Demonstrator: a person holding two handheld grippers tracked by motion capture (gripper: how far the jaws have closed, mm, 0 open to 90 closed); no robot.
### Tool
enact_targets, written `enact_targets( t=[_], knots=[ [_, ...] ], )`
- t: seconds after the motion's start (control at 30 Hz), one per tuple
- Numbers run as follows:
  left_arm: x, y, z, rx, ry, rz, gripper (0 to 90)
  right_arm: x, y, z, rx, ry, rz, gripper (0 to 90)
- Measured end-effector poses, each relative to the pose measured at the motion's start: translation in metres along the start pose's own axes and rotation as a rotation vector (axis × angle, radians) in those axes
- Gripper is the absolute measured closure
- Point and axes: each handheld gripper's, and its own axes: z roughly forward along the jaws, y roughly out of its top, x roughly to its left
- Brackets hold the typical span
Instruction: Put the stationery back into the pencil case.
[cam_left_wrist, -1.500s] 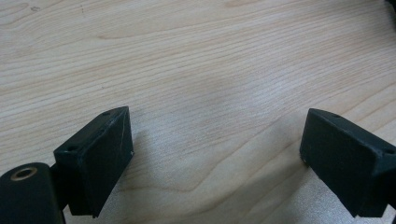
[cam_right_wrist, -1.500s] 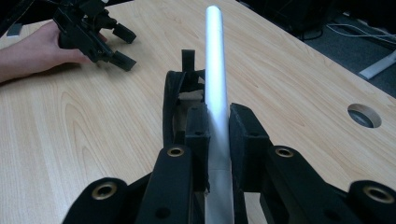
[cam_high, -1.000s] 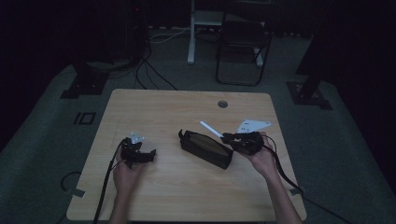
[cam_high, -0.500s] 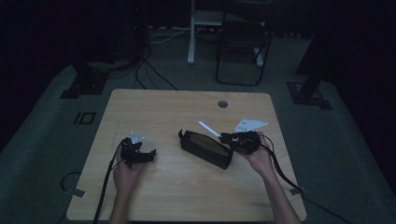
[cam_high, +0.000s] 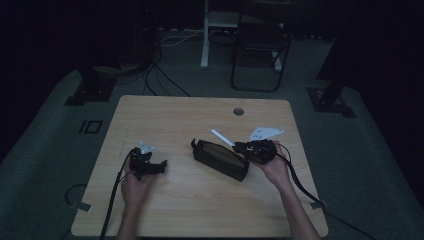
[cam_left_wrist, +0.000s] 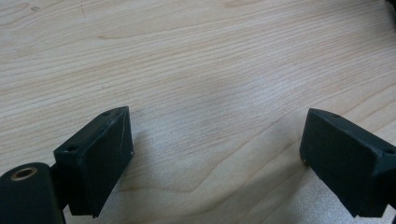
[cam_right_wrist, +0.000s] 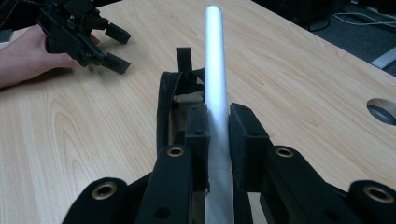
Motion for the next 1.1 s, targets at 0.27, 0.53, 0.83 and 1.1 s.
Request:
enact_targets(
  t=[0.27,0.53,0.83,1.1],
  knots=[
    [0.000,0.000,0.000,0.000,0.000,0.001,9.8,-0.002,-0.001,0.005,0.006,0.001,0.009,78.9],
    [0.000,0.000,0.000,-0.002,0.000,-0.002,9.8,-0.002,-0.003,0.009,0.012,0.000,0.016,78.8],
    [0.000,0.000,0.000,-0.002,0.000,-0.002,9.8,-0.002,-0.005,0.015,0.022,-0.005,0.019,78.9],
    [0.000,0.000,0.000,-0.002,0.000,-0.002,9.8,-0.003,-0.007,0.020,0.030,-0.007,0.028,78.8]
  ],
)
